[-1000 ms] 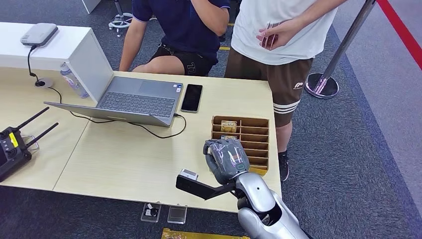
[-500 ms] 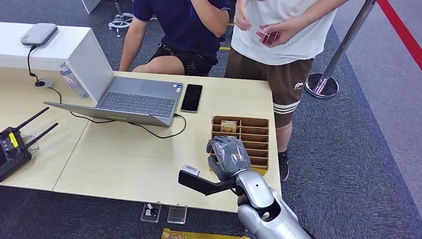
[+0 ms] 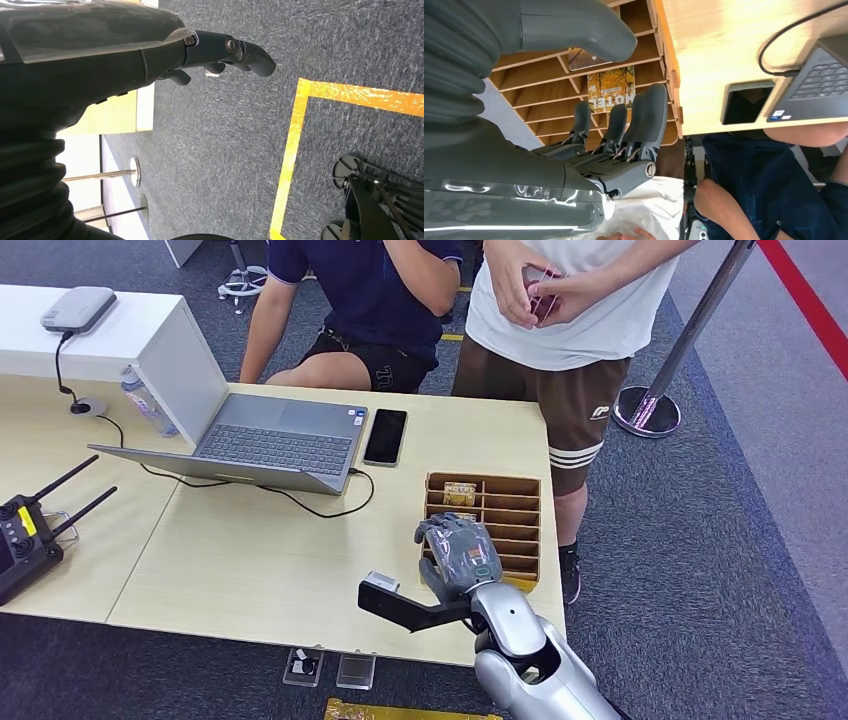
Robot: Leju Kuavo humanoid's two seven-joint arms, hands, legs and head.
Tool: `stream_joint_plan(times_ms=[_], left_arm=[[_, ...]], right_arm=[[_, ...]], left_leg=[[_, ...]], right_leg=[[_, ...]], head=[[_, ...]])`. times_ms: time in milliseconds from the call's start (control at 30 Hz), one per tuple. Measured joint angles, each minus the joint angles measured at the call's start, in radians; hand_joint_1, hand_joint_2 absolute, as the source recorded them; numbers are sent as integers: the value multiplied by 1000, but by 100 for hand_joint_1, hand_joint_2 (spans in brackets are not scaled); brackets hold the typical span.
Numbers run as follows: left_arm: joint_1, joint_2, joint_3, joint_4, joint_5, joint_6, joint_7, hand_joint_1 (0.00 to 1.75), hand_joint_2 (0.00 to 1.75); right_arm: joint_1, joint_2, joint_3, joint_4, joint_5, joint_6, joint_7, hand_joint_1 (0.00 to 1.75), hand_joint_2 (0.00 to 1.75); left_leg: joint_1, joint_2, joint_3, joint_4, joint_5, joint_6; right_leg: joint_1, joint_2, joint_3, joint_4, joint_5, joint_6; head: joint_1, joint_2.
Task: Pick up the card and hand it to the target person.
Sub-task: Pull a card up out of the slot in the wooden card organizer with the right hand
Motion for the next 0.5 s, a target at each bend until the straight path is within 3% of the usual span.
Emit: stream_joint_plan(times_ms=[500], left_arm=[[1, 2, -12, -2, -11, -10, -13, 0, 175]], right_arm=[[5, 2, -50, 38, 35, 2, 14, 93, 175]], left_leg=[[0, 0, 0, -1, 1, 0]], right_leg=[[0, 0, 0, -1, 1, 0]], head=[[0, 0]])
